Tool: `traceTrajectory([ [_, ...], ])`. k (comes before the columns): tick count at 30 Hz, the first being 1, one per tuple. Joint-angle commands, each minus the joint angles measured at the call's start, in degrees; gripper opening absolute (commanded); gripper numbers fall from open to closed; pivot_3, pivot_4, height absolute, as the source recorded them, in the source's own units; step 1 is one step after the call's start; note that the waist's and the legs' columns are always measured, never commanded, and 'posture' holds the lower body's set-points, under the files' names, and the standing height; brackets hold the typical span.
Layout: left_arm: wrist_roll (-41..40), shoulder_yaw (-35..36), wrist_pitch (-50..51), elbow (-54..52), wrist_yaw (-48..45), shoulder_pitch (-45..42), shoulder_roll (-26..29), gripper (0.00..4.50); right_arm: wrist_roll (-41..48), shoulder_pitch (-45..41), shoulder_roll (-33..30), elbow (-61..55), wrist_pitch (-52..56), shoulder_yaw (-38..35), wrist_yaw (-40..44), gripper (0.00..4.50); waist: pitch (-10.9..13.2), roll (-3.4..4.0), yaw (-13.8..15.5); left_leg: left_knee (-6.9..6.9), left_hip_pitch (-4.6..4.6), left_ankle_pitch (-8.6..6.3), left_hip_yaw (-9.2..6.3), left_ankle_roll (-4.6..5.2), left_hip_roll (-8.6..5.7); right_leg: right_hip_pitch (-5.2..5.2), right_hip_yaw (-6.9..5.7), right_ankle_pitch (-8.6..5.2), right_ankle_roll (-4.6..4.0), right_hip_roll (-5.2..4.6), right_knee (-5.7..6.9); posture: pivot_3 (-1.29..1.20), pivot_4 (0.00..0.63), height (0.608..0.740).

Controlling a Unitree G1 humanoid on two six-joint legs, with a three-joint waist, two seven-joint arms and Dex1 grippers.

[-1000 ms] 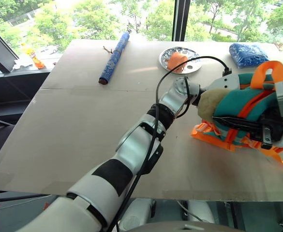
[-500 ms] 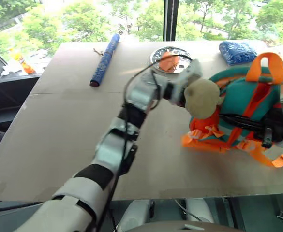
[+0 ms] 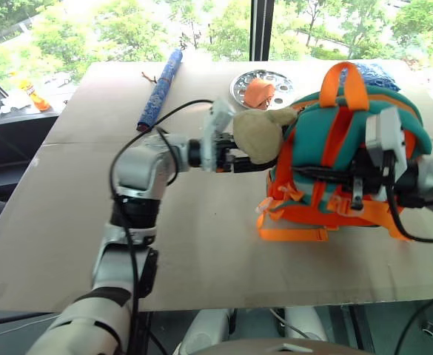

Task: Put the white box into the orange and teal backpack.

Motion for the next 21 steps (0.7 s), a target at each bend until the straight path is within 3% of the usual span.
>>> traceTrajectory([
  [1, -10.05, 4.67, 9.37, -5.04, -4.35, 1.60, 6.28, 4.49, -2.48, 4.60, -1.46, -3.30, -2.03, -1.48, 1.12, 0.00, -0.01, 0.01, -0.22, -0.03, 0.11, 0.00, 0.01, -0.01, 0.01, -0.02, 0.05, 0.00, -0.01, 0.03, 0.01, 0.00, 0.150, 0.731],
  [5, -16.00, 6.18, 14.73, -6.41, -3.66, 2.63, 9.41, 4.49, -2.01, 7.17, -1.42, -4.45, -1.97, -2.52, 0.55, 0.00, -0.01, 0.01, 0.23, -0.08, 0.44, 0.00, 0.01, -0.03, 0.06, 0.20, 0.11, 0.18, -0.26, 0.13, 0.08, 0.00, 0.150, 0.731],
  [9, -19.00, 7.02, 16.81, -6.60, 1.84, 0.83, 6.06, 4.49, -1.06, 8.42, -0.96, -6.05, -1.15, -3.39, -0.74, 0.00, -0.01, -0.04, 0.83, -0.09, 0.94, 0.00, -0.01, -0.03, 0.07, 0.75, 0.10, 0.19, -0.25, 0.15, -0.01, 0.00, 0.150, 0.731],
  [13, -13.30, 4.00, 7.99, -4.86, 9.37, -1.85, 1.18, 4.49, -1.15, 8.50, -1.16, -5.66, -1.09, -3.65, -0.89, 0.00, 0.00, -0.06, 1.22, -0.12, 1.01, -0.02, 0.00, -0.02, 0.07, 0.81, 0.11, 0.18, -0.25, 0.14, -0.06, 0.00, 0.150, 0.731],
  [21, -3.22, -3.49, -10.66, -0.47, 7.75, -5.65, 0.96, 4.49, -1.03, 10.29, -1.69, -6.31, -1.32, -5.02, -0.53, 0.00, 0.00, -0.06, 1.68, -0.21, 1.01, -0.03, 0.08, -0.05, 0.10, 0.78, 0.18, 0.19, -0.26, 0.14, -0.12, 0.00, 0.150, 0.731],
])
